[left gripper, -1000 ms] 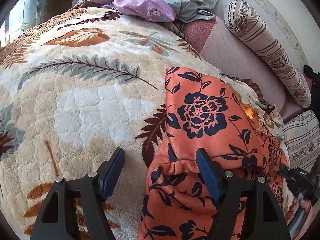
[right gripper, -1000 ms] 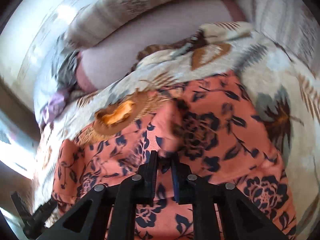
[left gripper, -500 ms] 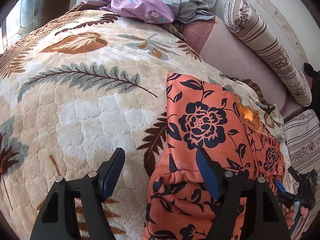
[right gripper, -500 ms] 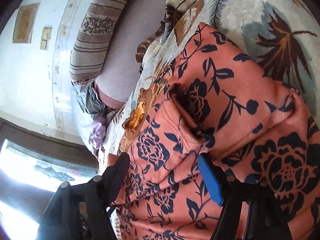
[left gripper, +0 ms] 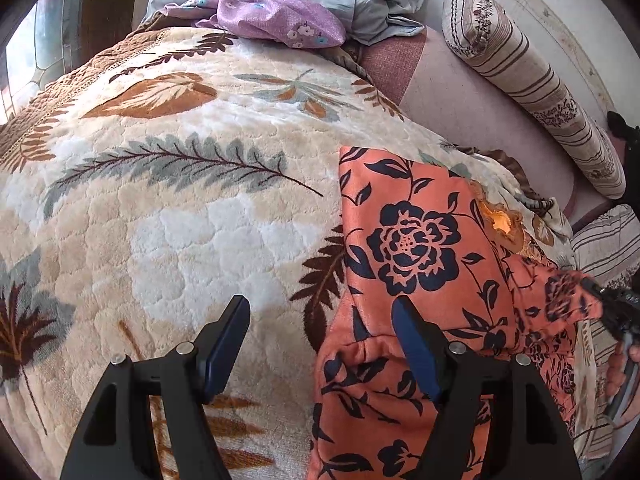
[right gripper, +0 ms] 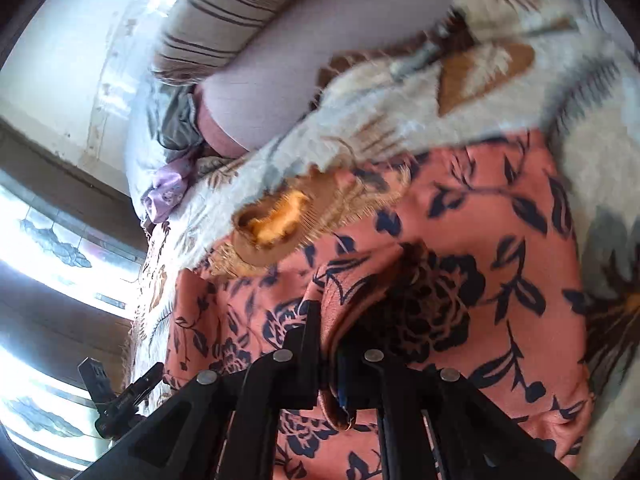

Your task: Fold small clothes

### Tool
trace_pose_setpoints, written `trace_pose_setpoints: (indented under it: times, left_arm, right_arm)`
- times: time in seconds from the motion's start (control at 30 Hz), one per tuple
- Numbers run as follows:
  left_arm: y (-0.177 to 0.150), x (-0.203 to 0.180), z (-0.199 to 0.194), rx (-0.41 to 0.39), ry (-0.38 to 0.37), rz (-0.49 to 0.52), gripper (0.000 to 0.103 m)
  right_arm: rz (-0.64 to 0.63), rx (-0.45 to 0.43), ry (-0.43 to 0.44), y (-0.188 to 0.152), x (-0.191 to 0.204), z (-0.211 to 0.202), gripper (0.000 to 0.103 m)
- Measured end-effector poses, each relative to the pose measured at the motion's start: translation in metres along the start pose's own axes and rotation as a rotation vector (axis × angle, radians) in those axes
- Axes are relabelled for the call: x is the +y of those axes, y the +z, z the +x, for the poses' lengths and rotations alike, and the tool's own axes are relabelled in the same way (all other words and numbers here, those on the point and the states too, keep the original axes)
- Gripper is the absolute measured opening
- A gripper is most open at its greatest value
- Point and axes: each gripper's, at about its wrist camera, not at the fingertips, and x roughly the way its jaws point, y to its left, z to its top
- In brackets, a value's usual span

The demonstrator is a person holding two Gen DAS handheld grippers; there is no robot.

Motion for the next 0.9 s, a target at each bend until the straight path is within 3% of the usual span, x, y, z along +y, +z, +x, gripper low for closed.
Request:
trace_pose_setpoints:
  times: [0.07,0.13,0.17,0.23,0.27,0.37,0.47,0.5,0.6,0.67,0.7,0.8,0.83,0.9]
  left_arm:
    - [0.002,0.006,-0.001,-0.002,-0.004,-0.023,0.074]
    - [0.004,0.008,-0.001,-0.005,-0.005,-0.031,0.074]
    - [0.005,0.007,0.002,0.001,-0.003,-0.032,0.074]
    - [0.008,0.003,0.006,0.019,-0.006,-0.031,0.074]
    - [0.010,-0.001,0.009,0.026,-0.007,-0.023,0.074]
    - [0.020,-0.013,0.019,0.042,-0.004,0.009,0.074]
    - [0.030,-0.020,0.041,0.098,0.002,0.013,0.074]
    - [0.031,-0.021,0.050,0.123,0.016,0.017,0.069]
    - [0.032,-0.032,0.057,0.100,0.102,0.100,0.054]
    - [0.032,-0.032,0.057,0.103,0.102,0.103,0.053]
    - [0.032,-0.031,0.058,0.102,0.100,0.102,0.053]
    - [0.032,-0.032,0.058,0.099,0.102,0.117,0.053]
    - [0.032,-0.032,0.058,0.099,0.105,0.118,0.054]
    - [0.035,-0.033,0.056,0.096,0.096,0.104,0.054]
  right_arm:
    - [-0.070,-0.084,-0.104,0.001,0.009,-0.018,0.006]
    - [-0.093,-0.063,-0.252,-0.009,-0.009,-0.002,0.007]
    - [-0.060,-0.027,-0.262,-0.016,-0.026,0.009,0.010]
    - [0.032,0.091,-0.195,-0.029,-0.059,0.029,0.010]
    - [0.074,0.106,-0.170,-0.034,-0.068,0.032,0.010]
    - [0.134,0.065,-0.106,-0.034,-0.079,0.024,0.010]
    - [0.157,0.078,-0.090,-0.028,-0.085,0.022,0.011]
    - [0.159,0.082,-0.101,-0.027,-0.088,0.021,0.011]
    - [0.174,0.035,-0.272,-0.022,-0.098,0.009,0.016]
    - [0.225,-0.032,-0.354,-0.017,-0.106,-0.007,0.016]
    - [0.239,-0.061,-0.353,-0.014,-0.105,-0.015,0.016]
    - [0.163,-0.139,-0.242,-0.006,-0.077,-0.031,0.018]
    - [0.136,-0.127,-0.161,-0.002,-0.066,-0.029,0.018]
    - [0.123,-0.033,0.029,0.005,-0.053,-0.010,0.030]
